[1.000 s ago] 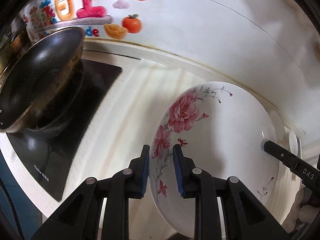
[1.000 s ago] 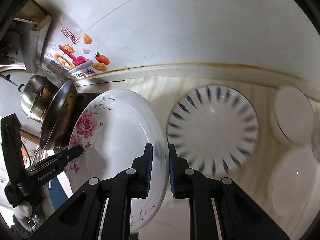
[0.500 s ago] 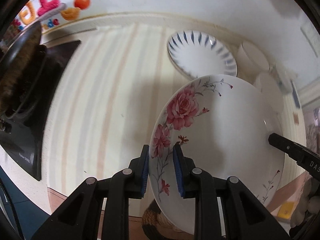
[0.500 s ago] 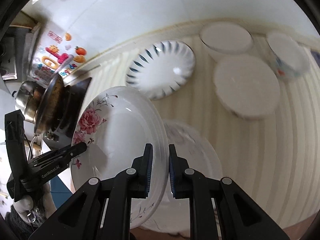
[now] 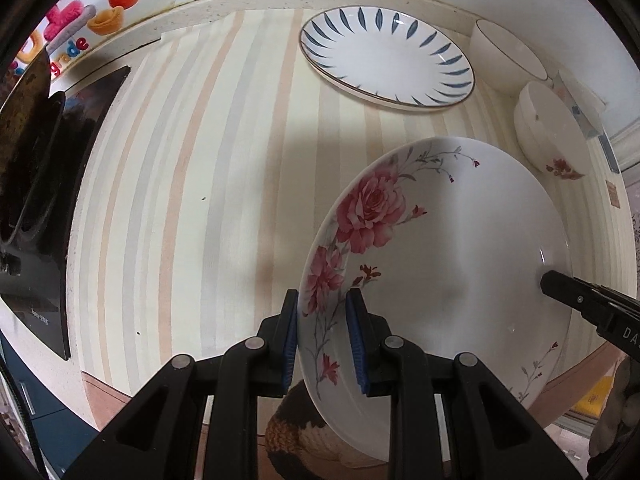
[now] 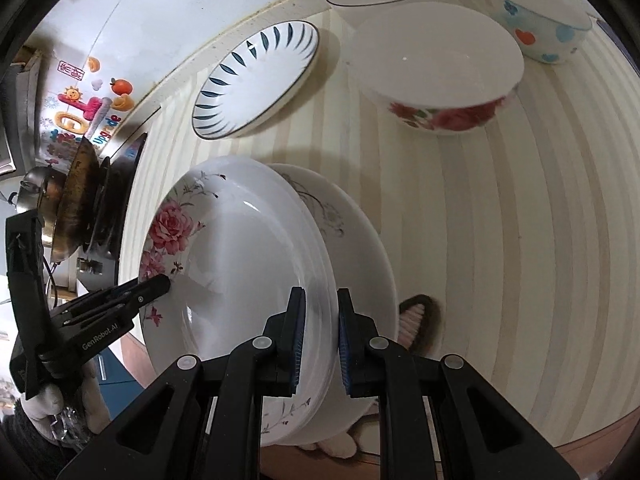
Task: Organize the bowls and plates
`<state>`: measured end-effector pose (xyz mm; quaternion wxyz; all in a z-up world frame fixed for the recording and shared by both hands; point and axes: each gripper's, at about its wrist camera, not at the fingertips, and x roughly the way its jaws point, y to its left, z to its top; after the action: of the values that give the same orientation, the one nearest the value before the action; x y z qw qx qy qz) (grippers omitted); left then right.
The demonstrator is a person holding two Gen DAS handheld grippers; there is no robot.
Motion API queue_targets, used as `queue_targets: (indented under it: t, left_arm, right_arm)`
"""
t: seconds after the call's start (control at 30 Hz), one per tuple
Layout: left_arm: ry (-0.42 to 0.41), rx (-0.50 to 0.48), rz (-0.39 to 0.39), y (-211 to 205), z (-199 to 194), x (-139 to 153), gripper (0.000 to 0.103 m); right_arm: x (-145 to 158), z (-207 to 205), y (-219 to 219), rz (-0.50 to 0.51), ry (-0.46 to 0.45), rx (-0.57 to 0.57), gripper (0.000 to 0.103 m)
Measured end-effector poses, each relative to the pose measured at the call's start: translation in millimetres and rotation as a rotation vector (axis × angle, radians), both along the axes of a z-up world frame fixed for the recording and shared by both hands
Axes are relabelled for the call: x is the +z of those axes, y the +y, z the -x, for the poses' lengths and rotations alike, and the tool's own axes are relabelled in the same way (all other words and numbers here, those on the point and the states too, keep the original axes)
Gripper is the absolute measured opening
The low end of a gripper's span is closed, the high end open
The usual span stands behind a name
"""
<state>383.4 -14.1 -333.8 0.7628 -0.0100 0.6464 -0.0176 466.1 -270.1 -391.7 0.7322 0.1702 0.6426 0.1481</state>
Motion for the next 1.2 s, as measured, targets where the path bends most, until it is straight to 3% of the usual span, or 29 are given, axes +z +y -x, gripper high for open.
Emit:
queue_targets:
  t: [0.13, 0.27, 0.57, 0.73, 0.87, 1.0, 1.2]
  left_arm:
    - [0.002, -0.020, -0.010, -8.7, 3.3, -2.4, 0.021]
    - [-0.024, -0.058, -0.066, -20.9, 9.8, -2.7, 0.021]
    - [-0.017, -0.012, -0.036, -0.2, 5.1, 13.1, 0.021]
    - [-0.062, 0.035, 0.012, 22.3, -42.5, 45.2, 0.022]
    - [-0.077, 0.089, 0.054, 37.8, -104.8, 55.8, 0.024]
    - [-0.057, 0.133, 0.073, 50.5, -162.9, 45.2, 0.024]
    - [-0.001, 0.152, 0.071, 52.5, -215.1, 8.0, 0.024]
  right_arm:
    - [-6.5, -0.6, -7.8, -0.002, 0.030, -0.006, 0.017]
    - [-5.8, -0.5, -16.6, -0.020, 0.046, -0.012, 0.019]
    - [18.9, -3.6, -24.7, 0.015, 0.107, 0.073, 0.025]
    - [62.4, -36.4, -35.3, -0.041, 0.027, -0.009, 0.027]
    - [81.3, -95.4, -19.2, -0.095, -0.048, -0.086, 0.035]
    - [63.1, -153.2, 1.7, -0.065, -0.019, -0.111, 0.035]
    - [15.1, -210.0, 32.4, 0.053, 0.047, -0.038, 0.035]
